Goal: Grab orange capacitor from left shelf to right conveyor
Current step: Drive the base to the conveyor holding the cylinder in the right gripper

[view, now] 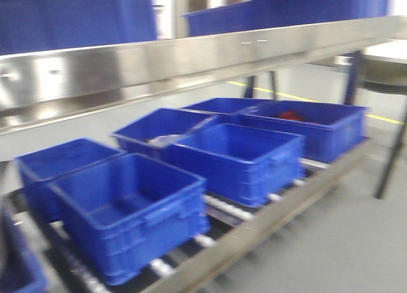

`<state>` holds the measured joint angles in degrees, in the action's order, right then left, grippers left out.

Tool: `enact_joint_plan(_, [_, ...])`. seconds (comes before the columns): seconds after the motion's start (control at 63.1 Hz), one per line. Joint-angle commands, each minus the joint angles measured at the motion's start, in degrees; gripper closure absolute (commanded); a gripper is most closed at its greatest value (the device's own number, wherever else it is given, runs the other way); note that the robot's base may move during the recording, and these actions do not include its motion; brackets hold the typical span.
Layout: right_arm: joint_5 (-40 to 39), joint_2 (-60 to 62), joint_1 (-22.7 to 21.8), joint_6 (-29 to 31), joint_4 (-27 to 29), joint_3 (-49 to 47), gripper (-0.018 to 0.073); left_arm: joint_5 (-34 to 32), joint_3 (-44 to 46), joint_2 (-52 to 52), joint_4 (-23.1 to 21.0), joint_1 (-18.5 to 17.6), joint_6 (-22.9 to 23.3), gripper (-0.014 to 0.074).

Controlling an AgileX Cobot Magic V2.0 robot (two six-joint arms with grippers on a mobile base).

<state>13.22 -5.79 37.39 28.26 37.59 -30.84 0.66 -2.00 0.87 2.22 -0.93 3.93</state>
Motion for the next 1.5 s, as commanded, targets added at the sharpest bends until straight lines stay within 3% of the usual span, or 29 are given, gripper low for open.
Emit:
enact_joint_plan(0.0, [-4.1, -0.9, 0.1, 0.6, 0.0, -1.5, 0.0510, -5.2, -1.2, 0.5, -0.1, -0.1, 0.1, 0.0722])
enact_joint_plan(1.489, [-4.1, -0.9, 0.1, 0.6, 0.0, -1.5, 0.0510, -5.2, -1.2, 0.5, -0.1, -0.1, 0.1, 0.0722])
